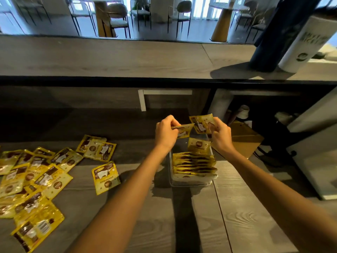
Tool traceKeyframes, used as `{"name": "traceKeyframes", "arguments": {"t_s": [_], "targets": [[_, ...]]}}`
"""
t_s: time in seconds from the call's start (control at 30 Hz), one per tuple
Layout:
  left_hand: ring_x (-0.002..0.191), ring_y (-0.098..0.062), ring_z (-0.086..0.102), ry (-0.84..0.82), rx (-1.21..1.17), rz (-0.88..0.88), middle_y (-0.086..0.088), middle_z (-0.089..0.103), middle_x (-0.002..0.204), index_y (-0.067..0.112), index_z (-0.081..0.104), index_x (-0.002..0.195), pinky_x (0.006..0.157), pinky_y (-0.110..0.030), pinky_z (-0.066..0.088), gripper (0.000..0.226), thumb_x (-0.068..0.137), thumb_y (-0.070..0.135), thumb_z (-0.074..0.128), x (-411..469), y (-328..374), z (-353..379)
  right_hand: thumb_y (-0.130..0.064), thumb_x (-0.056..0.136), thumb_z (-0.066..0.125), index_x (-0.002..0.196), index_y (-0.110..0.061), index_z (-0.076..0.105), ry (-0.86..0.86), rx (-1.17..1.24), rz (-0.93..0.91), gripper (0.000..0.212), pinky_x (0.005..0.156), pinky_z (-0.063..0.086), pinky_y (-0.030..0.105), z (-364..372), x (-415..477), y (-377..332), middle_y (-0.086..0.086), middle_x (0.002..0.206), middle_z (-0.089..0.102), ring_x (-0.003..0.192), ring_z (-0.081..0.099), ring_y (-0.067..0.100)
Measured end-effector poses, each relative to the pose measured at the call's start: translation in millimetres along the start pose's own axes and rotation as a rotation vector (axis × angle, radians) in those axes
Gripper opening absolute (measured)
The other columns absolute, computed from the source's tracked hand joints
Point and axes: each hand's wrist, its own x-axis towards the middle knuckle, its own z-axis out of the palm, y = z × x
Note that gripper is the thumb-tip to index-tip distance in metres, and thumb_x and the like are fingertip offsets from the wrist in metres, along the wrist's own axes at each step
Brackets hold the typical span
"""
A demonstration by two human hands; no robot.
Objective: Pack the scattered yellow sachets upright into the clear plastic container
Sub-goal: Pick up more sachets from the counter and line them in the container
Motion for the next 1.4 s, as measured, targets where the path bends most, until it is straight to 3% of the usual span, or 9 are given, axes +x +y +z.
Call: {"name": "traceKeyframes", "arguments": {"t_s": [0.2,0.47,0.57,0.7,0.87,1.03,1.13,1.3,1.4], "targets": [[0.098,-0.020,0.061,0.021,-0.018,-0.040,-0.009,0.066,0.099,0.013,0.058,0.080,0.075,-0.028,0.054,0.019,0.086,-0.005,0.056,8,-6,29,0.003,0.091,0.046,0.108,-0.003,0.062,-0.054,-0.086,0.025,0.024,0.064,0.046,0.006,2,8,22,0.015,0.105,0.066,0.095,0.061,0.021],[0.085,-0.011,0.055,-0.082,0.001,-0.035,0.000,0.058,0.086,0.016,0.054,0.076,0.057,-0.012,0.045,0.020,0.085,-0.001,0.058,9,-10,41,0.001,0.088,0.041,0.107,-0.002,0.063,-0.084,-0.214,0.067,0.029,0.084,0.054,0.051,2,6,35,0.020,0.106,0.066,0.098,0.061,0.034],[0.086,-0.016,0.057,-0.184,0.041,-0.053,0.000,0.058,0.082,0.027,0.047,0.067,0.063,-0.023,0.048,0.033,0.082,0.002,0.063,8,-18,43,-0.001,0.089,0.042,0.107,-0.004,0.062,-0.115,-0.232,0.069,0.028,0.085,0.054,0.051,0,6,39,0.019,0.108,0.066,0.101,0.062,0.034],[0.091,-0.019,0.060,-0.318,0.095,-0.088,-0.003,0.061,0.087,0.026,0.050,0.068,0.072,-0.031,0.051,0.033,0.081,-0.003,0.060,7,-28,43,-0.006,0.093,0.044,0.114,-0.011,0.061,-0.204,-0.298,0.035,0.027,0.086,0.055,0.043,-2,7,39,0.016,0.113,0.066,0.105,0.061,0.032],[0.107,-0.022,0.060,-0.537,0.267,-0.129,-0.008,0.066,0.107,0.013,0.067,0.101,0.093,-0.040,0.052,0.028,0.087,-0.004,0.049,8,-39,37,-0.009,0.096,0.043,0.114,-0.010,0.061,-0.441,-0.377,-0.056,0.026,0.079,0.048,0.031,-1,4,33,0.014,0.113,0.065,0.106,0.061,0.029],[0.123,-0.024,0.051,-0.677,0.427,-0.133,-0.006,0.061,0.126,0.018,0.063,0.119,0.111,-0.052,0.030,0.035,0.095,0.010,0.039,10,-42,35,-0.018,0.100,0.035,0.118,-0.006,0.056,-0.704,-0.472,-0.037,0.030,0.083,0.043,0.030,4,-2,32,0.014,0.116,0.062,0.107,0.058,0.028],[0.123,-0.025,0.049,-0.740,0.487,-0.124,-0.006,0.062,0.123,0.022,0.065,0.114,0.114,-0.055,0.019,0.039,0.098,0.016,0.030,9,-45,36,-0.019,0.101,0.033,0.119,-0.008,0.055,-0.743,-0.453,-0.021,0.031,0.082,0.041,0.027,4,-5,37,0.013,0.115,0.062,0.106,0.058,0.027],[0.114,-0.028,0.051,-0.693,0.518,-0.084,-0.011,0.064,0.104,0.018,0.058,0.078,0.113,-0.058,0.014,0.038,0.098,0.015,0.025,9,-44,39,-0.018,0.100,0.033,0.105,-0.005,0.057,-0.698,-0.415,-0.045,0.028,0.067,0.038,0.023,0,-4,39,0.007,0.092,0.056,0.087,0.054,0.022],[0.120,-0.027,0.047,-0.707,0.525,-0.091,-0.011,0.063,0.108,0.010,0.063,0.085,0.114,-0.059,0.006,0.041,0.098,0.016,0.025,7,-46,38,-0.023,0.101,0.030,0.109,-0.009,0.057,-0.743,-0.465,-0.043,0.031,0.082,0.040,0.033,0,-6,41,0.007,0.096,0.059,0.092,0.055,0.023]]}}
